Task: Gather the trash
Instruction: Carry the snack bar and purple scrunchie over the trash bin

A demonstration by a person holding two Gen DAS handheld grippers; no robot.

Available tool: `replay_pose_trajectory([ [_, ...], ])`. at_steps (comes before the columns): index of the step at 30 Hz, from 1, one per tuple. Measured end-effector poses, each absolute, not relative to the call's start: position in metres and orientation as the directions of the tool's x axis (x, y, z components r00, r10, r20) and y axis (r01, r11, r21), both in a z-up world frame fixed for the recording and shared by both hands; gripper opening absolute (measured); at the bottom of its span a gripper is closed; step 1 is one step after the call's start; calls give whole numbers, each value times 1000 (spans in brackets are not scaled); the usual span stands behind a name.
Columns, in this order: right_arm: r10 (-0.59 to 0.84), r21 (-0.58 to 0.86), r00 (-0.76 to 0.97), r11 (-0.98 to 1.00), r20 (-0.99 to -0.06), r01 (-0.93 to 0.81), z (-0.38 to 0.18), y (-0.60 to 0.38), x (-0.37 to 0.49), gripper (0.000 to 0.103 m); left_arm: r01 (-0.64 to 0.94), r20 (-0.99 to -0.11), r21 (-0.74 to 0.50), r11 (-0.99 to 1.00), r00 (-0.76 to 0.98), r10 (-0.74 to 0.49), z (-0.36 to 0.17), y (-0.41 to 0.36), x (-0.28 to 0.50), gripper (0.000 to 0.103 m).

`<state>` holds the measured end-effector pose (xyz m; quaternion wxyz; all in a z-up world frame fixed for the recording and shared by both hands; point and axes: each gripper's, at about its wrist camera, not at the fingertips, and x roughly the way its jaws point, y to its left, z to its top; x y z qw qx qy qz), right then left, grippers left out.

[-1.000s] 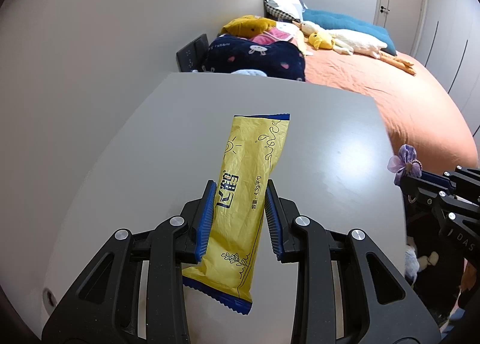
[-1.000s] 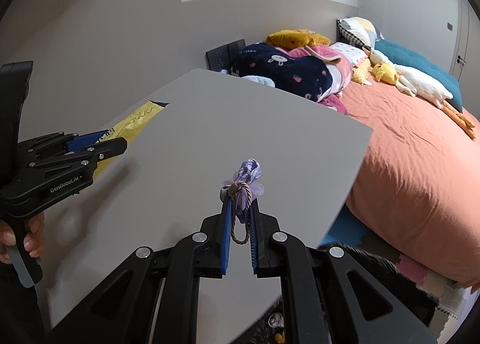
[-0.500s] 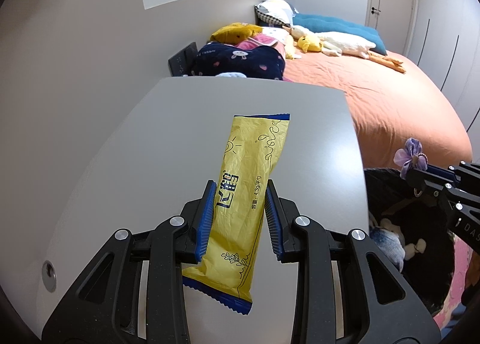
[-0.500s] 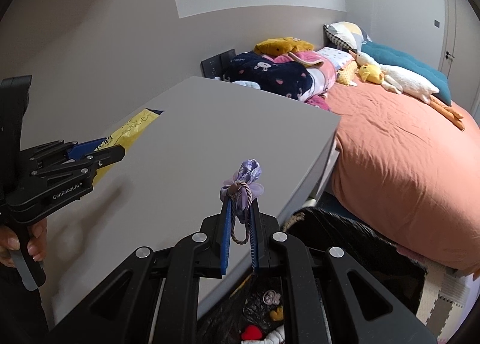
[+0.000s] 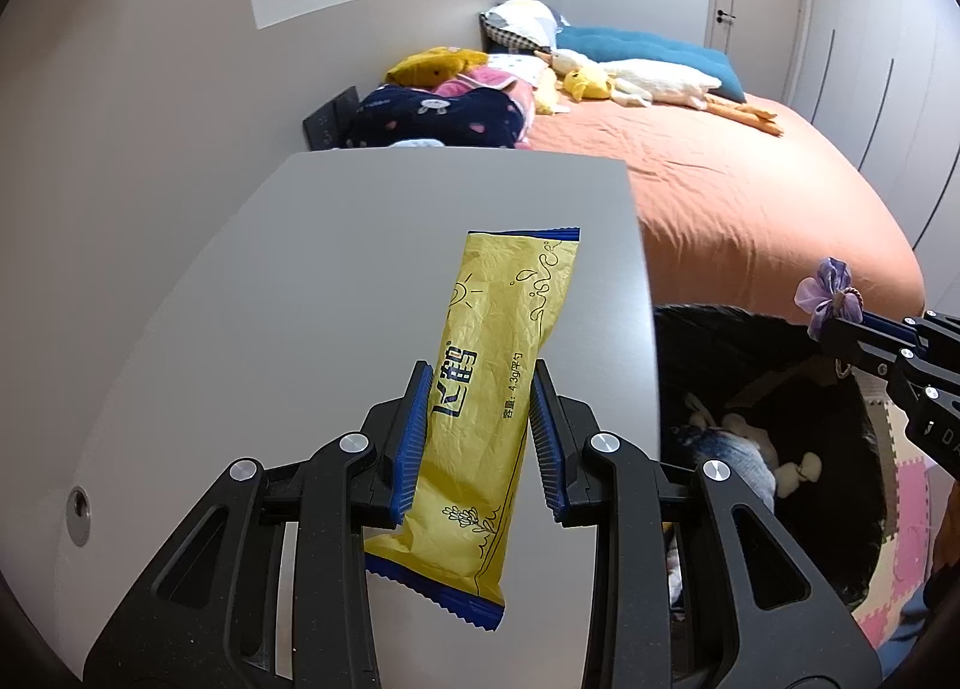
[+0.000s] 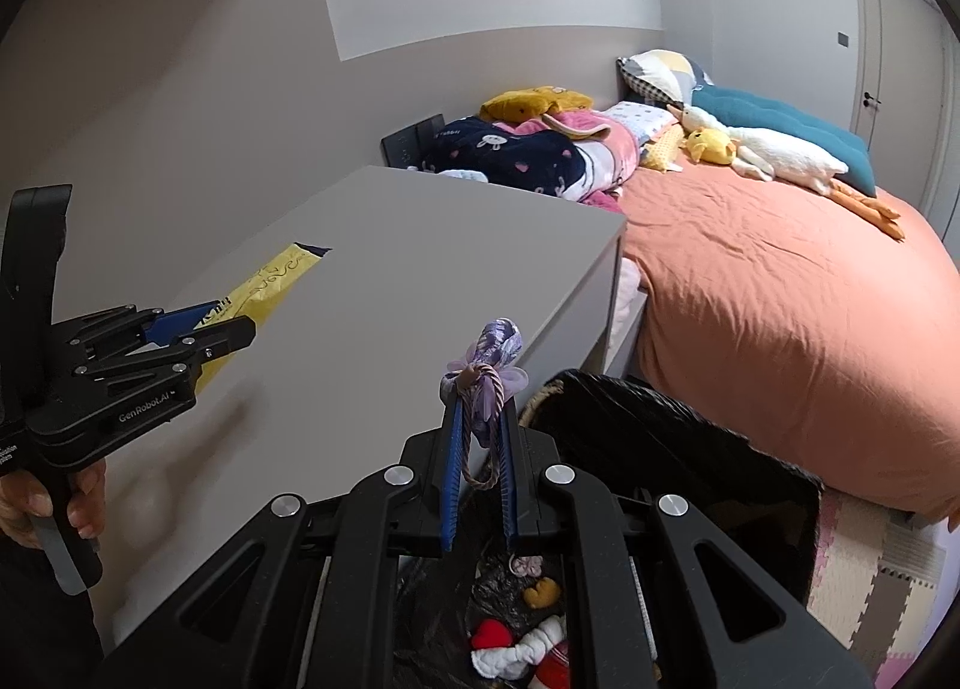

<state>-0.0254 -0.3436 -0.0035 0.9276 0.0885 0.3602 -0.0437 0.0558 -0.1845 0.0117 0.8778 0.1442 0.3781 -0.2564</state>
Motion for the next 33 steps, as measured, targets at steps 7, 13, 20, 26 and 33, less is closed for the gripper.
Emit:
replay_pose_trajectory([
  [7,-40,134,738,975,-673,175,-8,-353,-51,12,587,-738,53,808,568,-364,7,-199,32,32],
  [13,-63,136,740,969,-670,206,-8,-365,-70,12,612,-738,41,790,551,-389,6,-211,18,32],
  [20,-94,142,746,959,-660,247,-7,-381,-90,12,639,-738,42,768,538,-407,6,-229,1,32],
  [26,-124,146,746,947,-654,285,-8,-395,-109,12,676,-744,42,736,512,-428,2,-249,-15,32],
  [33,-153,150,739,933,-656,327,-10,-416,-127,12,711,-747,38,702,487,-452,1,-274,-28,32],
])
